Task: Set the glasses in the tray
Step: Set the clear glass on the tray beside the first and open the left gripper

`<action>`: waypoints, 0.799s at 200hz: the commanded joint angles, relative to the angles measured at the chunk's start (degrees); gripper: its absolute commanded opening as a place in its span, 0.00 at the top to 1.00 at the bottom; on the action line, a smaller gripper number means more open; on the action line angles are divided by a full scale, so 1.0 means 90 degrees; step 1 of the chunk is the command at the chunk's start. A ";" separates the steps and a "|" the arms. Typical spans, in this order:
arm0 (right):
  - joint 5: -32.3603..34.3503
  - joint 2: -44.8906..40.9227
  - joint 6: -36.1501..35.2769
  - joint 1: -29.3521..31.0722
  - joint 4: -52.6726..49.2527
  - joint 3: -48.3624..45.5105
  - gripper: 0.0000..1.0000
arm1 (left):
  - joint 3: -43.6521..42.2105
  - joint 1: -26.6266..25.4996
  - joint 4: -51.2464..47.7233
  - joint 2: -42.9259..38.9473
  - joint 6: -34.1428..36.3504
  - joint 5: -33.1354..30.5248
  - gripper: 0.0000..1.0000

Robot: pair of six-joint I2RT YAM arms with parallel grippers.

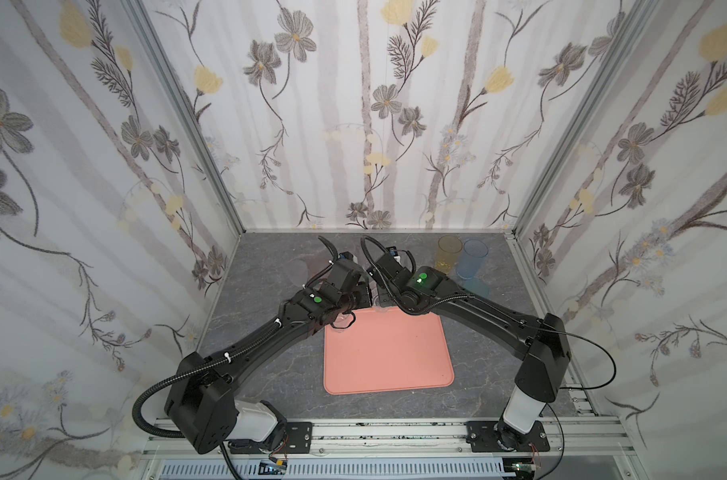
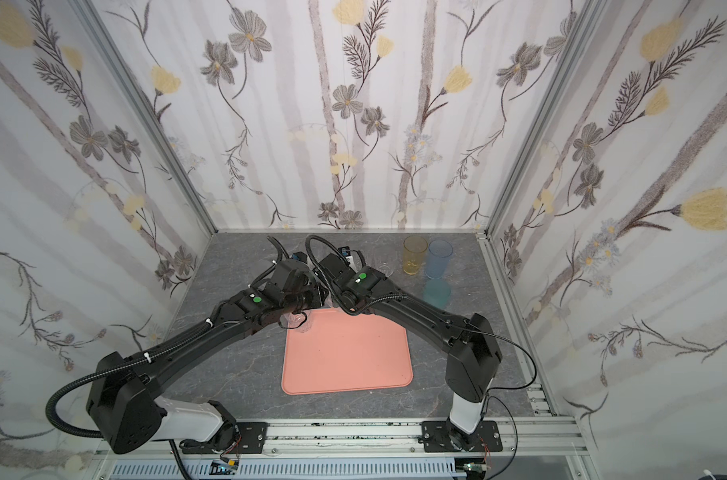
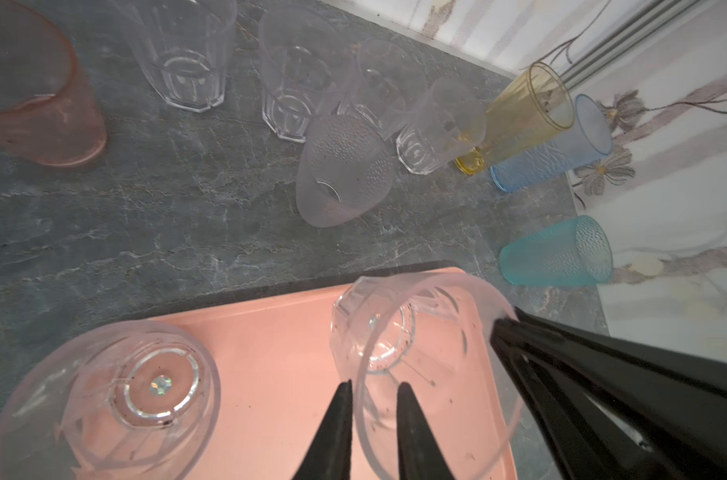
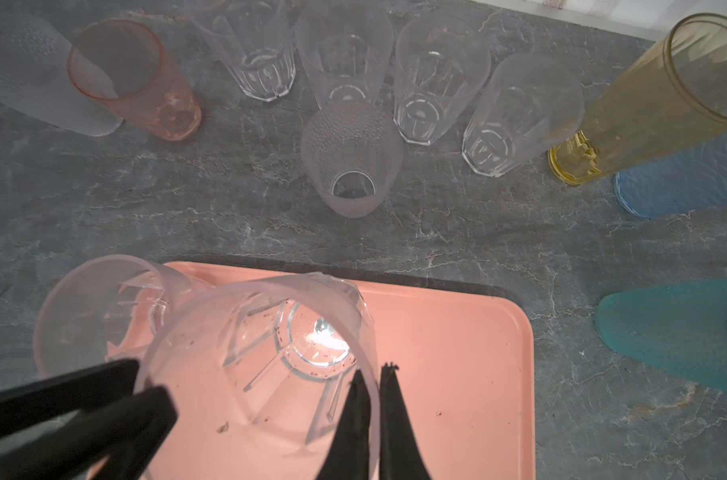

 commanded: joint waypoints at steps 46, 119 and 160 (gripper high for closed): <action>-0.0616 -0.0194 0.0136 0.0017 0.0718 -0.0899 1.00 | -0.0533 0.0809 -0.0200 -0.1067 0.0415 0.0164 0.44; -0.1434 0.0375 0.0484 0.0002 0.2093 -0.1153 0.99 | -0.0736 0.1231 -0.0181 -0.1291 0.0885 -0.0906 0.40; -0.1524 0.0748 0.0435 -0.0041 0.1996 -0.0961 0.97 | -0.0794 0.1231 -0.0162 -0.1217 0.0801 -0.0877 0.40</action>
